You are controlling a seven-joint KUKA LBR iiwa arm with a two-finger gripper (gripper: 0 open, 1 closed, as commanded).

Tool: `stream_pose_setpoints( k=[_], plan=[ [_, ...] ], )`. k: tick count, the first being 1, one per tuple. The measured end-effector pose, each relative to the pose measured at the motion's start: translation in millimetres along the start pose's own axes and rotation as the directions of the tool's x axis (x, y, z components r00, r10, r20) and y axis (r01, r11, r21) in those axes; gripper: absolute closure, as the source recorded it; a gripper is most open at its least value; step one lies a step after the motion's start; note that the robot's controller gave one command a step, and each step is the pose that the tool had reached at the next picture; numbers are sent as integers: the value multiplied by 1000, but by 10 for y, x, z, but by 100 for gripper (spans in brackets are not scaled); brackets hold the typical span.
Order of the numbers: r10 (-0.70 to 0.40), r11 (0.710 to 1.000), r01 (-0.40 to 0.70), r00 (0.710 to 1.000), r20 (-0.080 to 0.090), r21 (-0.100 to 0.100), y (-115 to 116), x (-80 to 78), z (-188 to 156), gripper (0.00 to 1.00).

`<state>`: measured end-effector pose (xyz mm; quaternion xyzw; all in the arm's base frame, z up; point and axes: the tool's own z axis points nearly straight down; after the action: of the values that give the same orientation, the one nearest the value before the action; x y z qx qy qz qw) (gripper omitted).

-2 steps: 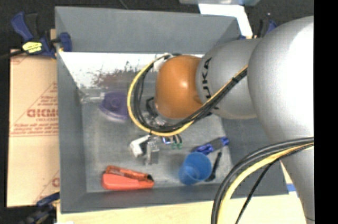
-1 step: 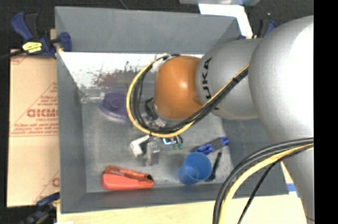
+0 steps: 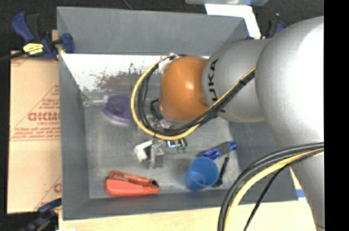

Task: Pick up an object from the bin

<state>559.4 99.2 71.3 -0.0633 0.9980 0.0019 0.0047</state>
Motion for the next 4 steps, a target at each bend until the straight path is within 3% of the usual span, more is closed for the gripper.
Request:
stream_pose_setpoints(
  k=[1,2,4],
  plan=[
    [-24,1000,24,1000,-2,1,0,10,-2,0],
    [0,1000,0,1000,4,-2,-1,-16,-15,100],
    [1,1000,-1,1000,-2,-2,-3,4,-140,100]
  ],
)
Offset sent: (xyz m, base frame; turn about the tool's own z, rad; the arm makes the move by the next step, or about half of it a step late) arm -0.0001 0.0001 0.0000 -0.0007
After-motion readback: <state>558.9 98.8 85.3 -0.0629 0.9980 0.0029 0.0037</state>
